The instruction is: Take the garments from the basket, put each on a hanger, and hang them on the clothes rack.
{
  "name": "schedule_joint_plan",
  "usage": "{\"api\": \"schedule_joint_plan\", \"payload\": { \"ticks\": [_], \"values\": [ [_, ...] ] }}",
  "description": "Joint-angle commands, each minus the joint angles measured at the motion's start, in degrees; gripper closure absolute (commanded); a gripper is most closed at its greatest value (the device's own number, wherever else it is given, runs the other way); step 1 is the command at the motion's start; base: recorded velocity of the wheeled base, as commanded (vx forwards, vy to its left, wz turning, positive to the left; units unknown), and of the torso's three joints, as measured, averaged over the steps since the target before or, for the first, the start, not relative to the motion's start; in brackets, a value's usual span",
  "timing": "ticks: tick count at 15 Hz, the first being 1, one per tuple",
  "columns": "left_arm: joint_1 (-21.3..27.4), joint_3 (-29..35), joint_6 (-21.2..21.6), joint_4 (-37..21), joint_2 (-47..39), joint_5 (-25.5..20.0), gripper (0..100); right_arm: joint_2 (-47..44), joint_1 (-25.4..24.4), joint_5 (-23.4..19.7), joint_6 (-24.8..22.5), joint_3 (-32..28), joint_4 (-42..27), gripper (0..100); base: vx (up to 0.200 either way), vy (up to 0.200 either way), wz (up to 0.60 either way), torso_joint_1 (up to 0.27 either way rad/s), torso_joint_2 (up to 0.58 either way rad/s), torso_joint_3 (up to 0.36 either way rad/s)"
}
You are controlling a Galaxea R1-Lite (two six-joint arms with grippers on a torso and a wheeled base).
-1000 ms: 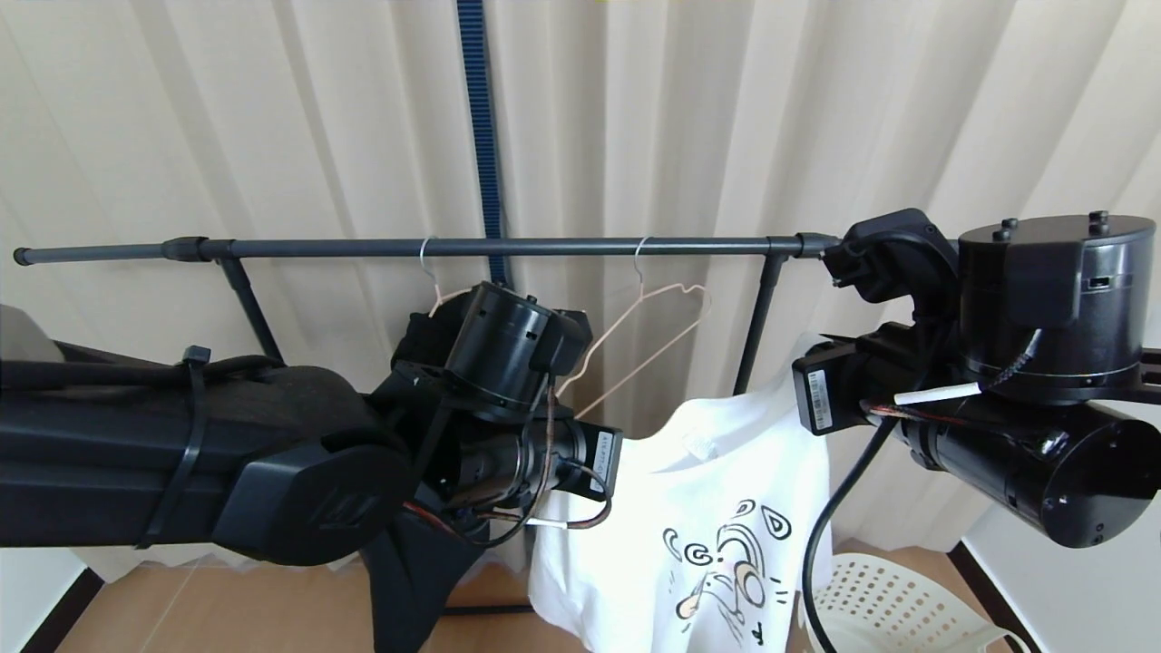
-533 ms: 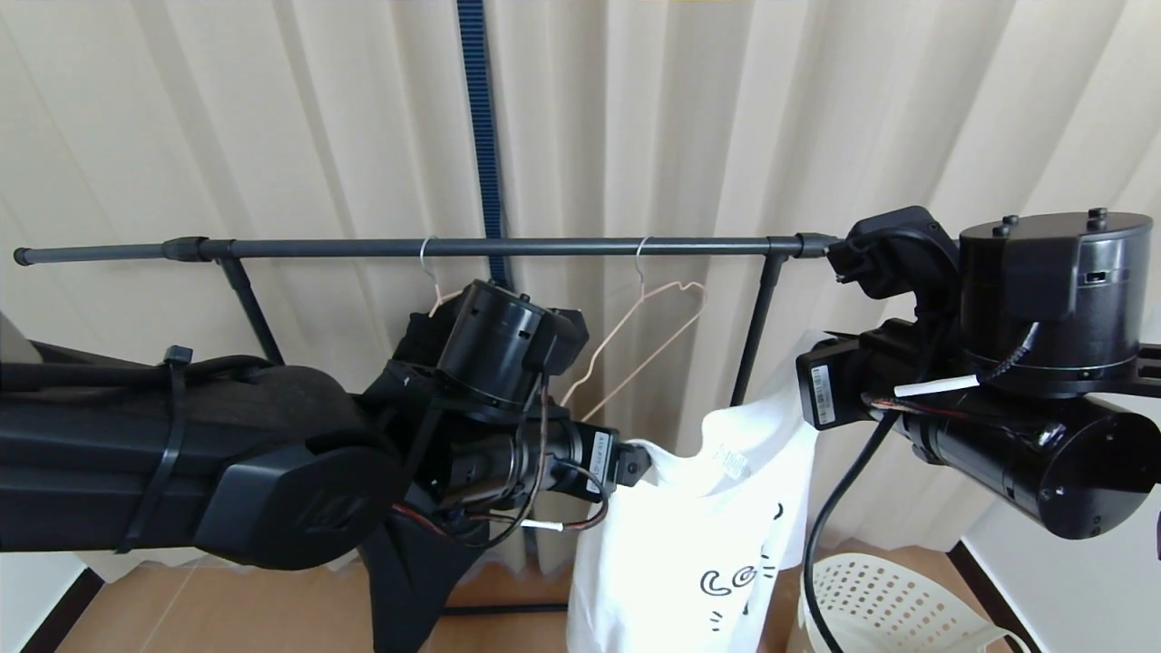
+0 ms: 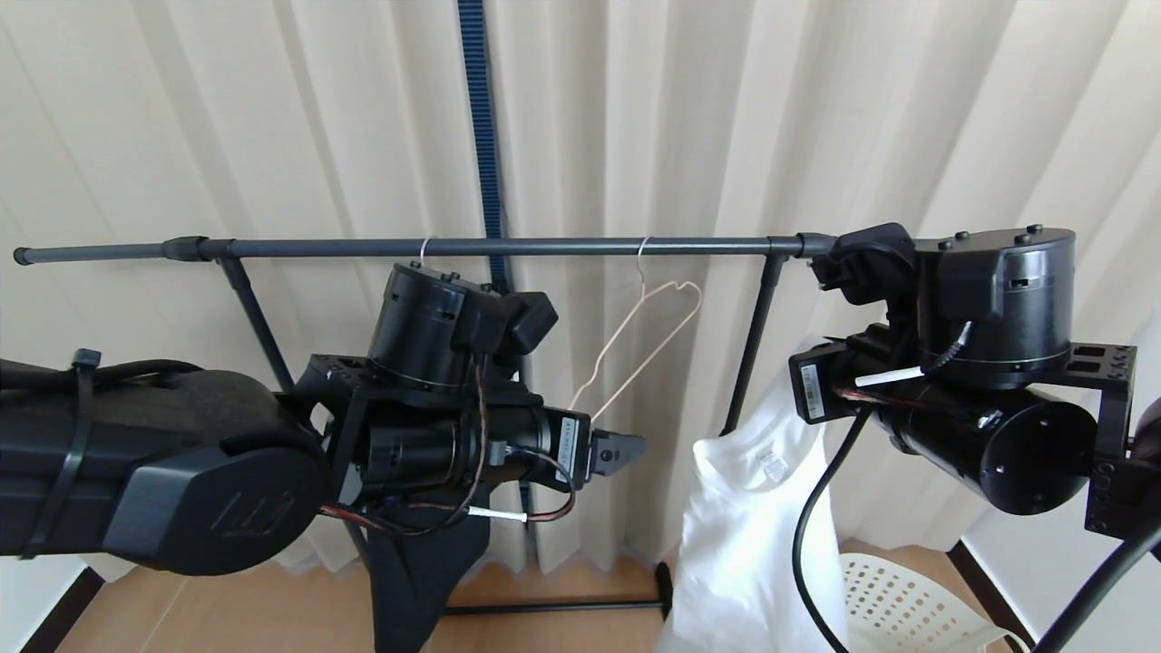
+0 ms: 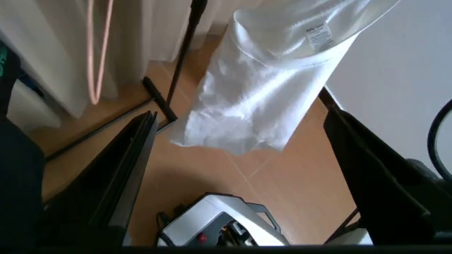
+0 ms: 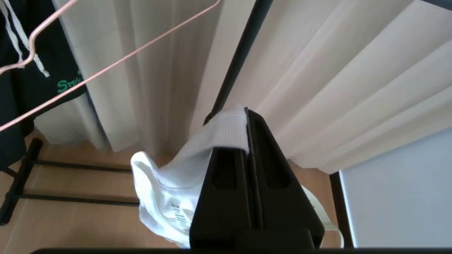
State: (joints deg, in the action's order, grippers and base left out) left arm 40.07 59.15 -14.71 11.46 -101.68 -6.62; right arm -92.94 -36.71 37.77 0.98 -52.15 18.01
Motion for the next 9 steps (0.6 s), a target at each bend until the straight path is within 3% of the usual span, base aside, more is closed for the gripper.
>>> {"api": "schedule_joint_plan", "payload": {
  "ticks": [1,5,9],
  "values": [
    [-0.7,0.2,0.3,0.0,-0.2,0.0,0,-0.5,0.1,0.0,0.0,0.0,0.0,100,0.0,0.0,0.0,0.0,0.0,0.0],
    [-2.6,9.6,3.9,-0.5,-8.7,0.9,0,-0.6,0.1,0.0,0.0,0.0,0.1,100,0.0,0.0,0.0,0.0,0.0,0.0],
    [-3.9,18.9,8.1,-0.5,-18.1,5.0,0,-0.6,0.4,-0.1,-0.7,-0.1,0.1,100,0.0,0.0,0.0,0.0,0.0,0.0]
  ]
}}
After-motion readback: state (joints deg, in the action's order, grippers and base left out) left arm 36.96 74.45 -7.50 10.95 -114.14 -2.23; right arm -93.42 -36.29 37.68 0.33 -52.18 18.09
